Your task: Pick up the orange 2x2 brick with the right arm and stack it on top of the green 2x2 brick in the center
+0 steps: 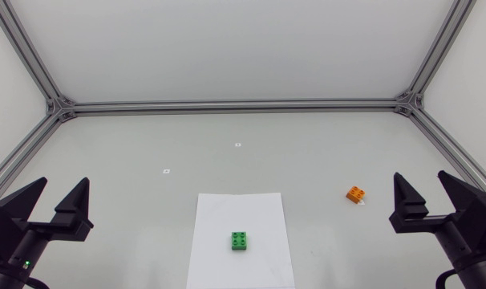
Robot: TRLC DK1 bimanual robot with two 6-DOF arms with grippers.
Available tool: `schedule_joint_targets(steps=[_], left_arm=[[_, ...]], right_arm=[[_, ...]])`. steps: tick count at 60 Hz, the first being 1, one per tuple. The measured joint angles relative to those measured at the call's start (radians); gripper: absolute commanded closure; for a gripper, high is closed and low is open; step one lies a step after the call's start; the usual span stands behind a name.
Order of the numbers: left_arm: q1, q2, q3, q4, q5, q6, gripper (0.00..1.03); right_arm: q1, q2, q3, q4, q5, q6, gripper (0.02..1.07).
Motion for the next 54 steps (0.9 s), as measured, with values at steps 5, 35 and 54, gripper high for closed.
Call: schedule_joint_targets(steps=[5,35,54], left_arm=[[0.0,0.0,0.0,0.0,0.0,0.0,0.04],[0.0,0.0,0.0,0.0,0.0,0.0,0.04],[0.0,0.0,0.0,0.0,0.0,0.0,0.04]], right_arm=[[0.0,0.0,0.0,0.0,0.0,0.0,0.06],[-0.011,0.0,0.003,0.0,-0.001,0.0,0.06],[-0.008,0.002,0.142,-0.047,-0.004,0.0,0.06]])
